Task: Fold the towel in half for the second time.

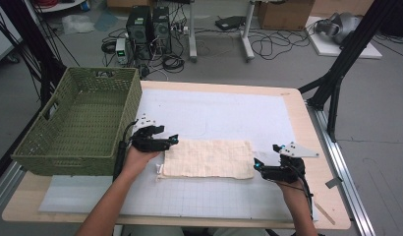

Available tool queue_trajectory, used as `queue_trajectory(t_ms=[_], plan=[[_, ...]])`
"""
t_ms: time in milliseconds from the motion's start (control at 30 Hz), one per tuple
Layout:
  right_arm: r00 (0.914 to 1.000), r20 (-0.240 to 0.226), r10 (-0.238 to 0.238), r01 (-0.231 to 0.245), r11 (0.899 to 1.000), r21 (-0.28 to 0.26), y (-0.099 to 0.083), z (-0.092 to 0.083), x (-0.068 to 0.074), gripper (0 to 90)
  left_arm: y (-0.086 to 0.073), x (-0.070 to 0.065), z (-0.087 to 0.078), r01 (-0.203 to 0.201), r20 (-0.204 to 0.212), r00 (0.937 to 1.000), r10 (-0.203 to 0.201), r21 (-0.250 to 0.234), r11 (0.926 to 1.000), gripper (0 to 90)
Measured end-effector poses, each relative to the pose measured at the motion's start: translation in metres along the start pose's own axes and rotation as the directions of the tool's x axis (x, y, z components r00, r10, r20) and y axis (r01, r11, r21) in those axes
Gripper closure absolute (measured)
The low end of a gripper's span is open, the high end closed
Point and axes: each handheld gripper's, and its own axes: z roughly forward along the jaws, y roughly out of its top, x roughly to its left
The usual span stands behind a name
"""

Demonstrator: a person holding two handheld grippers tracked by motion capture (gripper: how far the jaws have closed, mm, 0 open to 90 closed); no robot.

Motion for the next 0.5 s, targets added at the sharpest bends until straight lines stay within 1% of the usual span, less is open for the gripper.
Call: queue_trajectory(t_ms=[67, 200, 267, 300, 333, 367, 467, 500], plan=[[1.0000, -0.002, 0.000, 0.000, 1.000, 0.004, 0.000, 0.000, 0.001, 11.5, -0.002, 0.001, 0.003, -0.005, -0.020, 0.9998, 0.005, 0.012, 0.9999, 30.6], [1.0000, -0.003, 0.001, -0.001, 1.000, 0.008, 0.000, 0.001, 0.002, 11.5, -0.005, 0.004, 0.009, -0.010, -0.062, 0.9980, 0.014, 0.058, 0.9983, 35.1], [0.9999, -0.007, -0.007, 0.007, 1.000, 0.010, 0.000, 0.002, 0.002, 11.5, -0.007, 0.006, 0.012, -0.008, -0.071, 0.9974, 0.014, 0.085, 0.9963, 37.3], [1.0000, -0.007, -0.004, 0.004, 1.000, 0.010, 0.000, 0.002, 0.002, 11.5, -0.009, 0.006, 0.014, -0.006, -0.073, 0.9972, 0.013, 0.094, 0.9956, 38.3], [0.9999, -0.008, -0.007, 0.007, 1.000, 0.011, 0.000, 0.002, 0.002, 11.5, -0.009, 0.007, 0.014, -0.015, -0.074, 0.9970, 0.024, 0.113, 0.9935, 40.0], [0.9999, -0.008, -0.008, 0.008, 1.000, 0.011, 0.000, 0.002, 0.002, 11.5, -0.010, 0.007, 0.016, -0.017, -0.073, 0.9970, 0.026, 0.121, 0.9925, 41.2], [0.9999, -0.009, -0.006, 0.006, 1.000, 0.012, 0.000, 0.002, 0.002, 11.5, -0.012, 0.005, 0.019, -0.044, -0.071, 0.9959, 0.056, 0.157, 0.9867, 44.8], [1.0000, -0.008, -0.002, 0.002, 1.000, 0.014, -0.001, 0.002, 0.002, 11.5, -0.013, 0.005, 0.019, -0.044, -0.070, 0.9960, 0.056, 0.159, 0.9863, 46.5]])
